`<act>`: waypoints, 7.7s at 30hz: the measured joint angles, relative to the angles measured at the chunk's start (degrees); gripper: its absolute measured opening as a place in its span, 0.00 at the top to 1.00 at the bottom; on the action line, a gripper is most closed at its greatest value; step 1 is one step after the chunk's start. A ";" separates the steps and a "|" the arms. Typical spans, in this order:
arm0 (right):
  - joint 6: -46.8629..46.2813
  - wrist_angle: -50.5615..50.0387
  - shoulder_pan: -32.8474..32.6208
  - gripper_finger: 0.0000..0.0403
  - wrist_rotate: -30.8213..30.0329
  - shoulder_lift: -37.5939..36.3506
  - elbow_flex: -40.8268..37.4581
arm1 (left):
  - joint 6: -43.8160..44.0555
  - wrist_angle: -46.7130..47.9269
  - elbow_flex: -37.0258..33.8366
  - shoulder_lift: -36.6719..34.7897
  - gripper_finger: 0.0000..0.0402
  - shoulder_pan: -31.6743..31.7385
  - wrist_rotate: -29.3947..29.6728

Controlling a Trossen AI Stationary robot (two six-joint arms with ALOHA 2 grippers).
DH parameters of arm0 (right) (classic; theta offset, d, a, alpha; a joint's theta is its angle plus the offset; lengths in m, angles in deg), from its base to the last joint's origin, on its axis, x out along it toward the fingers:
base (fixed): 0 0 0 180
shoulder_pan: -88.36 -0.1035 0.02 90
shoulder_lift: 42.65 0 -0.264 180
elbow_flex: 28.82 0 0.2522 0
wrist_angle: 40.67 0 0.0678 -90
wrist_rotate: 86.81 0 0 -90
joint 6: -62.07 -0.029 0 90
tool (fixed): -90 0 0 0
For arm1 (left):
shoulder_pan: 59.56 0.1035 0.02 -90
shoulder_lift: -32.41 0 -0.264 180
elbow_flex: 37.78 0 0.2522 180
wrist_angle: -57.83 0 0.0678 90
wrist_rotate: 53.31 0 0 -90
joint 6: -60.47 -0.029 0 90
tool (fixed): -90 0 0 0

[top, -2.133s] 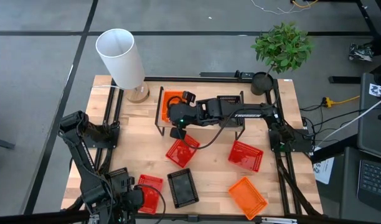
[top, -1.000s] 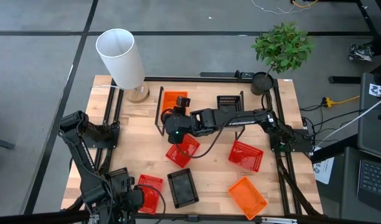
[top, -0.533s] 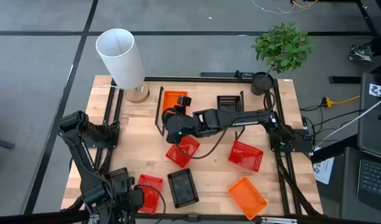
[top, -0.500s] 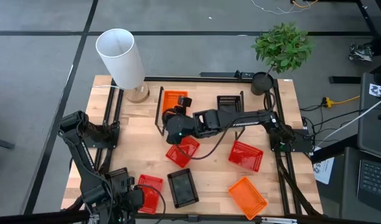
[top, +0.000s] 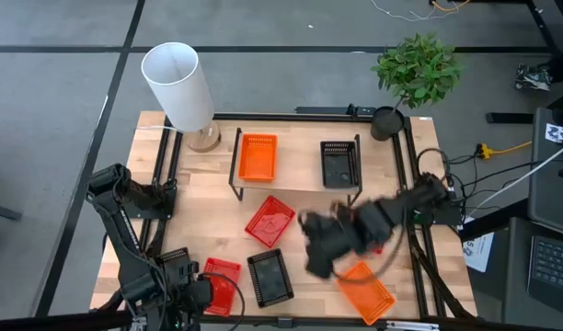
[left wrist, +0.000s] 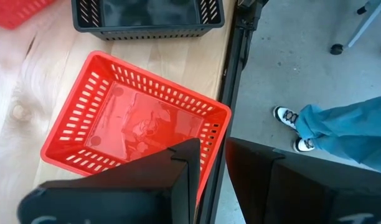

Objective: Stack baskets on shelf by color
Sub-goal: Stack the orange bin on top of the other orange bins on the shelf

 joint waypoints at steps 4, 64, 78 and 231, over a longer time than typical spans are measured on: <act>-10.28 -1.98 -6.71 0.61 1.56 0.50 -4.76 | 0.00 0.00 0.00 0.00 0.83 0.00 0.00; -32.90 44.43 -15.65 0.61 10.33 1.95 -34.68 | 0.02 -0.02 0.00 0.00 0.83 0.98 -0.22; -50.95 18.54 -15.07 0.61 2.19 7.43 -34.77 | -0.05 0.00 0.00 0.00 0.83 3.22 0.15; -62.14 -1.39 -22.48 0.71 -12.14 9.75 -3.01 | -51.59 39.73 46.05 -1.28 1.00 29.32 14.39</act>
